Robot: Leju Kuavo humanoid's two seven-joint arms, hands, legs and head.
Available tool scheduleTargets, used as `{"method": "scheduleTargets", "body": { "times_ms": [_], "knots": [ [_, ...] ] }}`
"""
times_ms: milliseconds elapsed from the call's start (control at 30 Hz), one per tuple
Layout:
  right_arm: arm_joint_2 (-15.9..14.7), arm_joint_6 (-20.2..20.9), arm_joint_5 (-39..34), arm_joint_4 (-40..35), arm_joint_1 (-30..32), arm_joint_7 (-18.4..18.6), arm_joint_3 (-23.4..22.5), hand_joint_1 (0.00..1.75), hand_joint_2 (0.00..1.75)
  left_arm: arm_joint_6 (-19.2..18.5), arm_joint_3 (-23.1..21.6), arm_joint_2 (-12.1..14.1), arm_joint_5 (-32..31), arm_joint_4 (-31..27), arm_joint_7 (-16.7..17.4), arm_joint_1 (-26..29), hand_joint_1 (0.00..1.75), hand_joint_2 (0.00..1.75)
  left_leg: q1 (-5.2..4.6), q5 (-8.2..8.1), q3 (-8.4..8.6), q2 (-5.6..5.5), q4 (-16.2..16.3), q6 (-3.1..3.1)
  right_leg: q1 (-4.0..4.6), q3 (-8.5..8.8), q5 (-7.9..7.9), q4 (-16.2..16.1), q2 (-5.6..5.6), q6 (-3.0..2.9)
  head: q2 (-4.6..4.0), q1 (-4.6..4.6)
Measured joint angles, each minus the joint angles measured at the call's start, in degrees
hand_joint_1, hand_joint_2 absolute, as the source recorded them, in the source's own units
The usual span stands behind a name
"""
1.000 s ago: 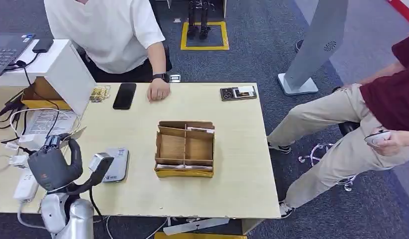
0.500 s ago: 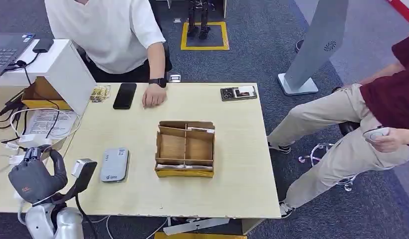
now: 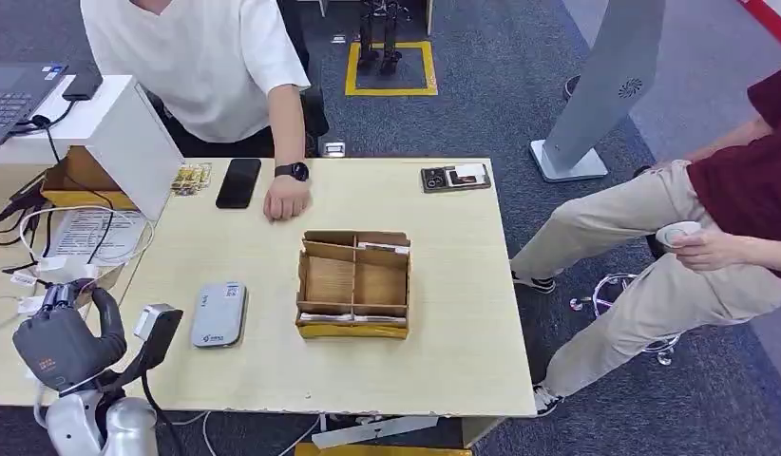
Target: Pass the card to the sensor for recognition and then transmit it.
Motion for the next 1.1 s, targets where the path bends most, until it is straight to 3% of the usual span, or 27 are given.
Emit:
{"method": "scheduleTargets", "body": {
  "times_ms": [300, 367, 500, 667, 833, 1000, 1100],
  "knots": [
    [0.0, 0.0, 0.0, 0.0, 0.0, -0.2, 0.0, 0.00, 1.75, 0.0, 0.0, 0.0, -1.1, 0.0, -0.5, 0.0, 1.75, 1.75, 0.00, 0.00, 0.00, 0.00, 0.0, 0.00, 0.00, -0.02, 0.00, 0.0, 0.00, 0.00, 0.00, -0.02],
    [0.0, 0.0, 0.2, 0.0, 0.0, -0.2, 0.0, 0.00, 1.75, 0.0, 0.0, 0.0, -3.2, 0.0, -0.4, 0.0, 1.75, 1.75, 0.00, 0.00, 0.01, 0.01, 0.0, 0.00, 0.00, -0.02, 0.00, 0.0, 0.00, 0.00, 0.00, -0.02],
    [0.0, 0.1, 0.7, 0.0, 0.0, -0.2, 0.0, 0.00, 1.75, 0.0, -1.7, -0.1, -10.3, 0.5, 2.9, -0.1, 1.75, 1.75, 0.00, 0.00, 0.00, 0.00, 0.0, 0.00, 0.00, -0.01, 0.00, 0.0, 0.00, 0.00, 0.00, -0.02],
    [0.0, 0.2, 0.6, 0.0, -0.1, -0.2, 0.3, 0.00, 1.75, 0.0, -6.0, 0.0, -15.9, 1.7, 10.6, -0.6, 1.75, 1.75, -0.01, 0.00, 0.00, -0.01, 0.0, 0.00, 0.00, 0.02, 0.01, 0.0, -0.02, 0.01, 0.00, 0.00],
    [0.0, 0.3, 0.9, 0.0, -0.1, 0.1, 0.4, 0.00, 1.75, 0.0, -14.3, 1.6, -17.9, 4.2, 24.1, 1.1, 1.75, 1.75, -0.01, 0.00, -0.02, -0.02, 0.0, 0.00, -0.01, 0.01, 0.01, 0.0, -0.03, 0.01, 0.00, -0.02],
    [0.0, 0.3, 0.6, 0.0, -0.1, 0.1, 0.4, 0.00, 1.75, 0.0, -19.3, 2.5, -18.2, 5.9, 26.3, 2.9, 1.75, 1.75, -0.01, -0.03, -0.03, -0.02, 0.0, -0.02, -0.01, -0.01, 0.00, 0.0, -0.03, 0.01, 0.00, 0.00],
    [0.0, 0.2, -1.4, 0.0, -0.1, 0.3, 0.9, 0.00, 1.75, 0.0, -21.6, 4.5, -17.3, 8.0, 30.5, 3.2, 1.75, 1.75, 0.00, -0.03, -0.01, -0.01, 0.0, -0.02, 0.00, -0.02, 0.00, 0.0, -0.02, 0.01, 0.00, 0.00]
  ]
}}
